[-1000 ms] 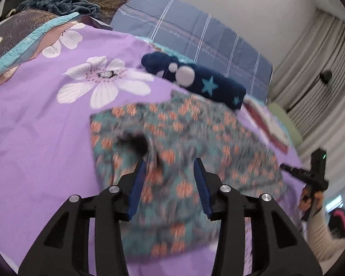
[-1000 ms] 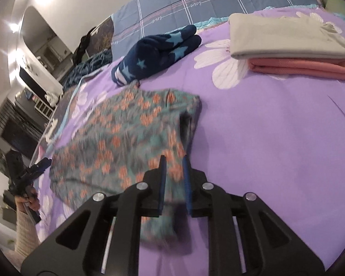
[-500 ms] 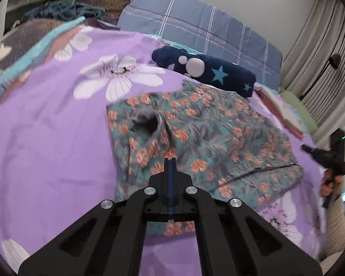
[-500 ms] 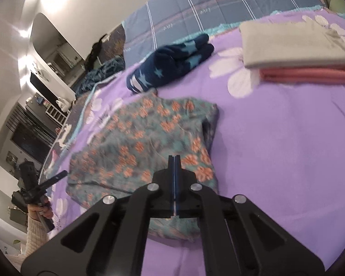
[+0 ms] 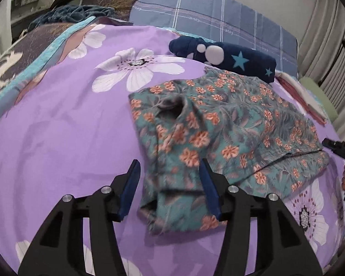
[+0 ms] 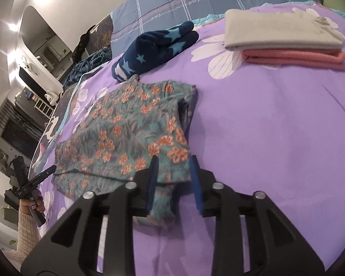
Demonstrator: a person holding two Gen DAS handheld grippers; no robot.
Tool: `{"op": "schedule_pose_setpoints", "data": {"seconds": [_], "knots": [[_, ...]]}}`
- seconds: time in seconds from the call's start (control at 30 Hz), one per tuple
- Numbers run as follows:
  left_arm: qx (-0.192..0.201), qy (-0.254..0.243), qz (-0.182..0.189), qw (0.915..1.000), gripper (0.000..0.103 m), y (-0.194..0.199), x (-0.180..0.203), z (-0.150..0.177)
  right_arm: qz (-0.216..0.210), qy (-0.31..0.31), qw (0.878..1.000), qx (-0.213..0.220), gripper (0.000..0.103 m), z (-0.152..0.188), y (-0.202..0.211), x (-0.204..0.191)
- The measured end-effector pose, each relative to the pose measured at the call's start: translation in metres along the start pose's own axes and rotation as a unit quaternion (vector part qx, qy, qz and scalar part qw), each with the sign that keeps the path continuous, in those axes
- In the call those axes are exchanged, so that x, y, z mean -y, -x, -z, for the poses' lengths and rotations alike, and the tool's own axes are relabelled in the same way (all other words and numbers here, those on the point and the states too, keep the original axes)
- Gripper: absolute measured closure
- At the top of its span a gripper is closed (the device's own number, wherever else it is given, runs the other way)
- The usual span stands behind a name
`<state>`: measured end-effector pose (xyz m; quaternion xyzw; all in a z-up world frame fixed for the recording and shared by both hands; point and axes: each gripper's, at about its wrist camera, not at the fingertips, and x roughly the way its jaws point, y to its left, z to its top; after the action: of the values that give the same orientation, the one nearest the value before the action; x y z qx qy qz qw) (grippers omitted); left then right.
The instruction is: Fold small clothes
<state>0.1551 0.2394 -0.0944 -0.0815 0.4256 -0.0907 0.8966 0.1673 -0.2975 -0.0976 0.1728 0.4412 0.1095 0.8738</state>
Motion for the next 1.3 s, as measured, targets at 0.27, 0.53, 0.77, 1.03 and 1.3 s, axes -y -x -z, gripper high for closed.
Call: {"op": "schedule_pose_setpoints", "data": {"seconds": [0.27,0.53,0.77,1.03,1.3], "knots": [[0.018,-0.054,-0.004,0.9984,0.094,0.016,0.028,-0.003,-0.012,0.017,0.999,0.024,0.103,-0.001,0.009,-0.019],[0.027,-0.034,0.012,0.999,0.094,0.027,0.024,-0.012,-0.007,-0.004,1.0,-0.014,0.054,-0.007,0.0,-0.003],[0.018,-0.038,0.001,0.9991,0.093,0.022,0.023,-0.01,-0.004,-0.01,1.0,0.003,0.097,0.0,-0.004,-0.004],[0.051,-0.026,-0.002,0.9983,0.098,0.041,0.021,-0.023,-0.027,0.023,0.999,0.034,0.097,-0.015,0.026,-0.029],[0.048,-0.01,0.015,0.9987,0.098,0.041,0.015,-0.031,-0.055,-0.002,0.998,0.043,0.097,-0.037,0.027,-0.029]]}}
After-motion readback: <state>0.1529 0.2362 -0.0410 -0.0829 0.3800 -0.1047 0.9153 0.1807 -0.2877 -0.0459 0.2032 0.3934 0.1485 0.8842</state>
